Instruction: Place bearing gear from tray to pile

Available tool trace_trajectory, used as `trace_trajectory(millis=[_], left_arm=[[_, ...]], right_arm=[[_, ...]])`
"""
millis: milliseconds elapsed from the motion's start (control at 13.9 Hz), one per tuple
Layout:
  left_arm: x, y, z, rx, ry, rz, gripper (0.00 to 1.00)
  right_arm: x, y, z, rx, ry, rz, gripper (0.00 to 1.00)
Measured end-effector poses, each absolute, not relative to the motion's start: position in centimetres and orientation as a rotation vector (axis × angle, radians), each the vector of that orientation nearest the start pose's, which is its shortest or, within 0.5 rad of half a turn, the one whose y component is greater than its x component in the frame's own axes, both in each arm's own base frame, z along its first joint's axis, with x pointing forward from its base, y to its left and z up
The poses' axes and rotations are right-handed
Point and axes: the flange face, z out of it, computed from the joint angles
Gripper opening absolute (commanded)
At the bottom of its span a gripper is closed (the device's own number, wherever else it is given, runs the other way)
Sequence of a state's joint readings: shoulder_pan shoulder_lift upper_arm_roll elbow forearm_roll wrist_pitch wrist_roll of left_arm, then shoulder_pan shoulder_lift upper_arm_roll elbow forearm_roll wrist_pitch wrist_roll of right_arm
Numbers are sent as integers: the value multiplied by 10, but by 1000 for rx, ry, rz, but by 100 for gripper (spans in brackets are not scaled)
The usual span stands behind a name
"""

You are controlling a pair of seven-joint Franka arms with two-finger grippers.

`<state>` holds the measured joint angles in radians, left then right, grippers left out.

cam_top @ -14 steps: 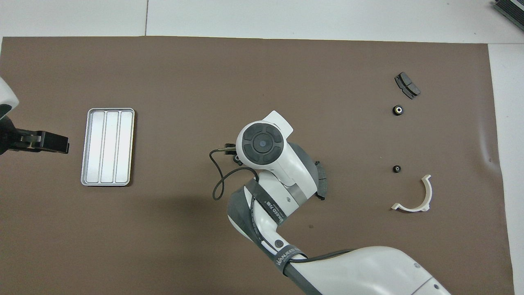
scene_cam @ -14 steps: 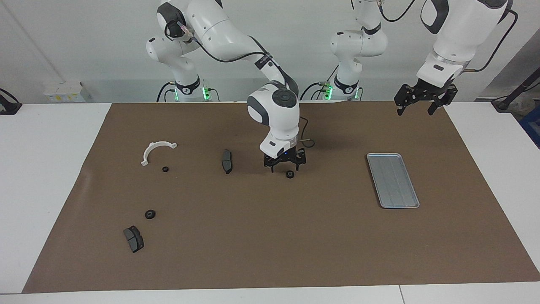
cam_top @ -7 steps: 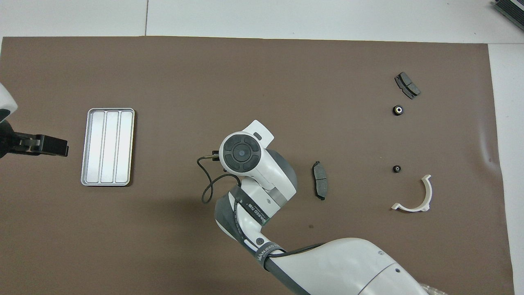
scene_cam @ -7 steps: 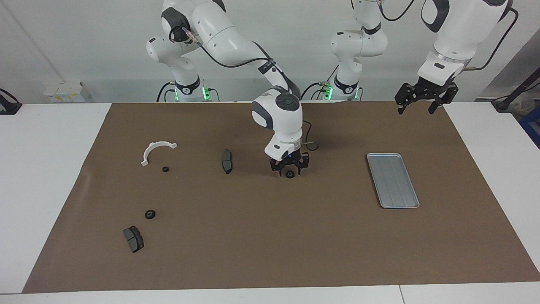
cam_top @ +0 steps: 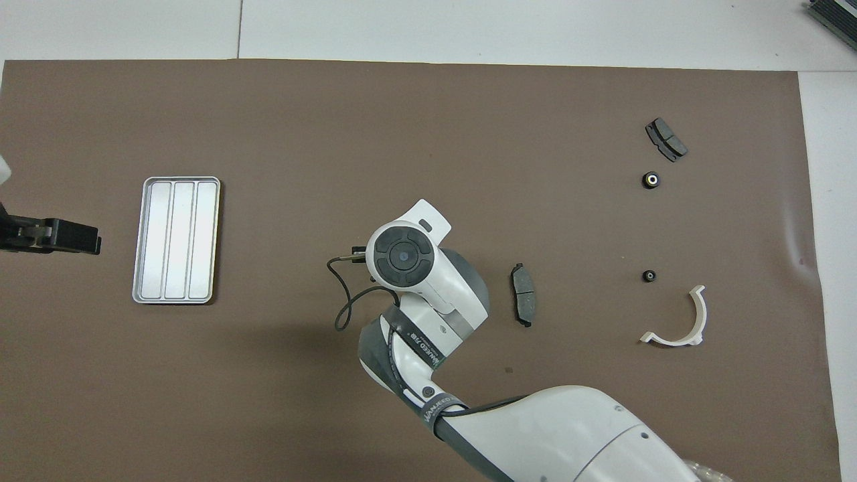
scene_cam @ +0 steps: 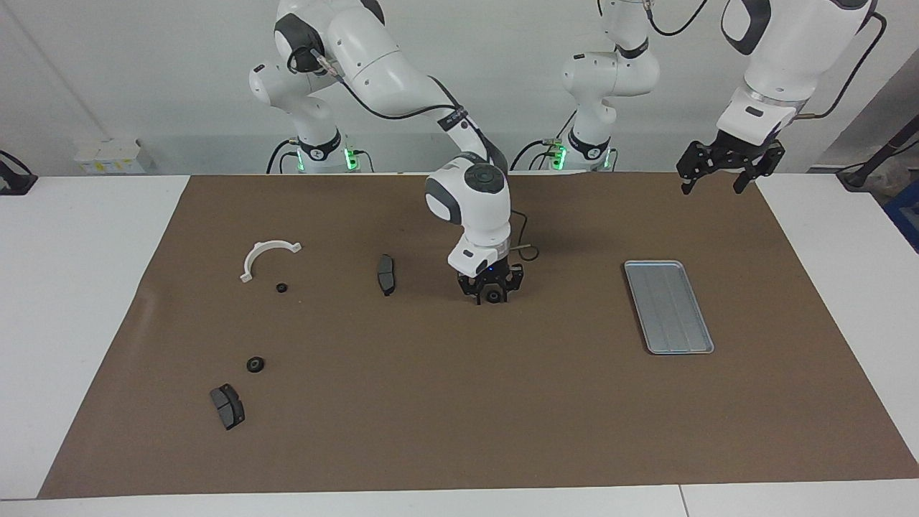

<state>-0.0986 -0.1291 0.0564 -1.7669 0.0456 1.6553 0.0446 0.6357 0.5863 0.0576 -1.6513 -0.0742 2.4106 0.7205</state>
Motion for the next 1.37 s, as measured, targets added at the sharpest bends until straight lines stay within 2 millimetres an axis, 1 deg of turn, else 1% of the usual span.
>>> trace_trajectory(millis=[72, 144, 288, 432, 577, 649, 721, 793, 865, 1009, 1081, 1225, 1369], left_arm=[[519, -16, 608, -3100, 141, -26, 100], [519, -16, 608, -3100, 141, -26, 100], [519, -16, 608, -3100, 141, -26, 100], [519, -16, 608, -3100, 141, -26, 100], [519, -16, 608, -3100, 141, -26, 100], [519, -16, 608, -3100, 141, -26, 100], [519, -16, 608, -3100, 141, -26, 100], [519, -16, 608, -3100, 141, -26, 100], [519, -16, 608, -3100, 141, -26, 100], [519, -16, 608, -3100, 141, -26, 100], [519, -16, 608, -3100, 141, -26, 100], [519, -16, 608, -3100, 141, -26, 100], [519, -16, 608, -3100, 141, -26, 100]], right_arm=[[543, 444, 289, -3037, -19, -227, 8], [543, 445, 289, -3037, -20, -228, 0], [542, 446, 290, -3037, -25, -230, 0], [546, 443, 293, -3046, -38, -257, 0], [559, 429, 299, -3052, -6, -286, 0], [570, 414, 307, -3051, 30, -306, 0], [581, 396, 317, -3047, 71, -327, 0], [593, 373, 328, -3046, 101, -347, 0], [602, 346, 338, -3049, 114, -361, 0], [612, 289, 350, -3072, 119, -364, 0], [614, 261, 352, -3087, 103, -357, 0], [616, 213, 349, -3118, 55, -334, 0], [621, 172, 341, -3140, 18, -312, 0]])
